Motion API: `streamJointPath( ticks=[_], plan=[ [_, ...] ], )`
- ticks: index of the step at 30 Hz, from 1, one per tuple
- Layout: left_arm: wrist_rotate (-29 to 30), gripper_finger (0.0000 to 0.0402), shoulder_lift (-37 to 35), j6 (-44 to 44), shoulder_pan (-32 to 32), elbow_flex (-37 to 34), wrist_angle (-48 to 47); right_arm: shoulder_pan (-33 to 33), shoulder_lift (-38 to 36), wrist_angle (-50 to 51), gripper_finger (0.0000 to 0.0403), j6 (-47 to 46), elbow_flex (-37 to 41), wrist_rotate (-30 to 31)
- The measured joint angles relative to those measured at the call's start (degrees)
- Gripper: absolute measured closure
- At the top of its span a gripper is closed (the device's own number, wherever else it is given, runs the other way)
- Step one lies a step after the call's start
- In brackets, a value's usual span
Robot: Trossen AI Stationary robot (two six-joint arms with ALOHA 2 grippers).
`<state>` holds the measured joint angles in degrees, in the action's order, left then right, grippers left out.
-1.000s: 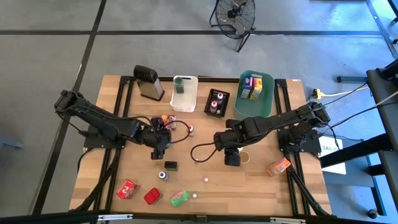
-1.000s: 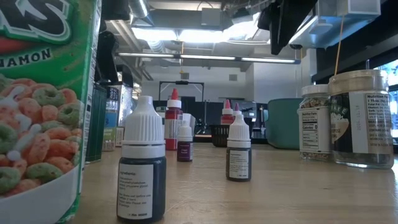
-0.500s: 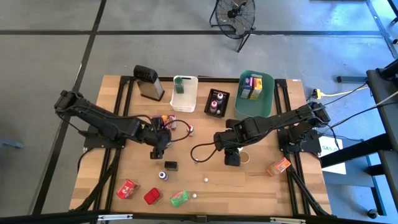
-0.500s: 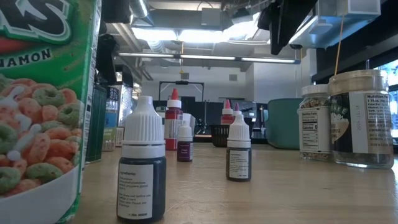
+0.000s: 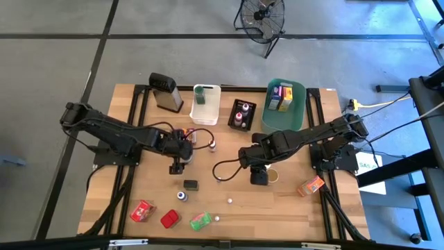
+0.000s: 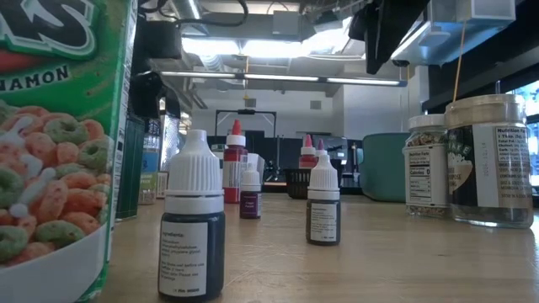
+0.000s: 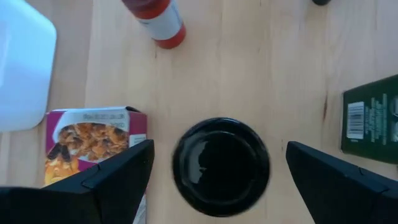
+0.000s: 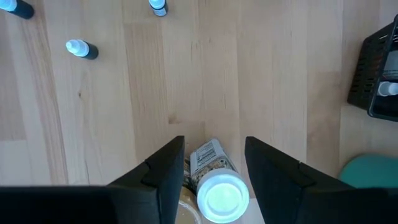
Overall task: Pick & Place Kitchen Items
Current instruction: Put the black seasoning bottle into the white bin
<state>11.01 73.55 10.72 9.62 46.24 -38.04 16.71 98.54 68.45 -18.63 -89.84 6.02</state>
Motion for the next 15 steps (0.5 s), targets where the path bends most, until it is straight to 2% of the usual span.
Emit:
streamJointPath(
  ticks=[8,15],
  plan=[
    [2.73,0.0041,-0.01,-0.45,-0.38,0.0,0.18,-0.02,0.0,-0.11,0.0231,0.0,0.0,-0.02],
    [-1.07,0.0041,-0.01,0.49,-1.15,0.0,0.07,-0.01,0.0,-0.13,0.0231,0.0,0.0,-0.03]
  ],
)
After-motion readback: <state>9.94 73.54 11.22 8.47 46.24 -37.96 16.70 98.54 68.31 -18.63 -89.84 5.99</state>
